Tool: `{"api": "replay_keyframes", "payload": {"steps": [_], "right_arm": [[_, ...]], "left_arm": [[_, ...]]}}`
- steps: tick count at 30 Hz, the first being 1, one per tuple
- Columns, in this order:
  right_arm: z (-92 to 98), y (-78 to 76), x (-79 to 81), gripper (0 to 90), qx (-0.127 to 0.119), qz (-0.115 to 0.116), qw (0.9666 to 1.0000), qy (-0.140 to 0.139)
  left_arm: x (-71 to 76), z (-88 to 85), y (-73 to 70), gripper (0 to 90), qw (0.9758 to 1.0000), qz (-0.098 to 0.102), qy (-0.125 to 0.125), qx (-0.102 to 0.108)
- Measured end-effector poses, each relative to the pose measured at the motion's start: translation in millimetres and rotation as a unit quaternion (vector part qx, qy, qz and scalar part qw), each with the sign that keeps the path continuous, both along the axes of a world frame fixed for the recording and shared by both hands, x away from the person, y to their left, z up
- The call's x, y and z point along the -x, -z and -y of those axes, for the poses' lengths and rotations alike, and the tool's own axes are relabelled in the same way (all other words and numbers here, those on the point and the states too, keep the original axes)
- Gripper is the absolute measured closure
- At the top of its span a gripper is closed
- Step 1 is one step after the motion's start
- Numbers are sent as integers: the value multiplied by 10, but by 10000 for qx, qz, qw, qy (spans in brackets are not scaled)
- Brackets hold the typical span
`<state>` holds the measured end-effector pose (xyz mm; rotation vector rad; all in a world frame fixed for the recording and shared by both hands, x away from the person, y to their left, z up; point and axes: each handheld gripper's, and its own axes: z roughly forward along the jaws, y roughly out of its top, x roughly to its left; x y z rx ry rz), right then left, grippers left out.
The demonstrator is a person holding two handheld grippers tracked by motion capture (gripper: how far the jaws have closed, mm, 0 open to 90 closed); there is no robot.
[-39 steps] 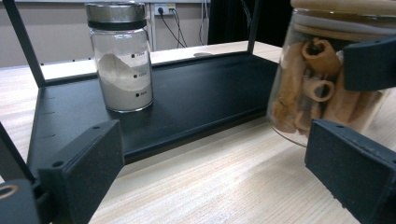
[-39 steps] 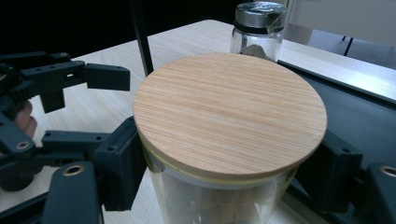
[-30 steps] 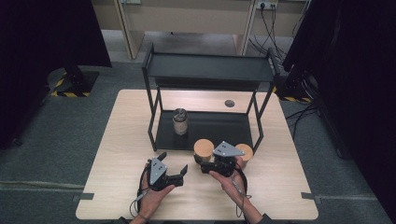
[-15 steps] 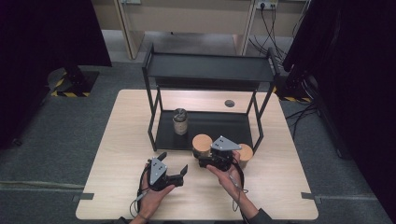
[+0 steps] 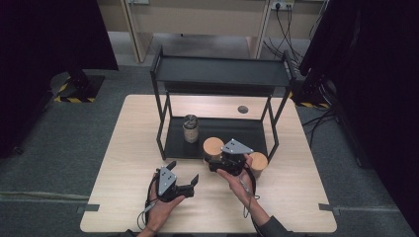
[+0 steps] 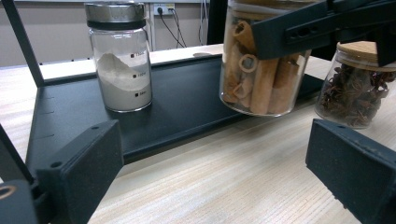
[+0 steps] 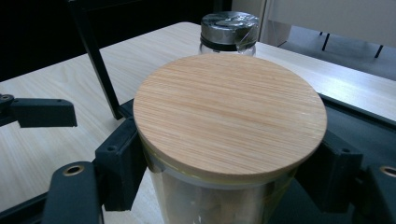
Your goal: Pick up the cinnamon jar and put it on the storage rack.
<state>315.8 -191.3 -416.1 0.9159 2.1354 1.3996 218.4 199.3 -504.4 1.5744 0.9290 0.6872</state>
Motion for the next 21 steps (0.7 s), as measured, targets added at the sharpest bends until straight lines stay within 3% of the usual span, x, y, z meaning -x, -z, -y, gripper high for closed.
{"api": "replay_keyframes", "payload": {"steps": [21], "right_arm": [[-216, 36, -206, 259, 31, -30, 9992, 386]], "left_arm": [[-8, -13, 5, 18, 10000, -12, 48, 45]]}}
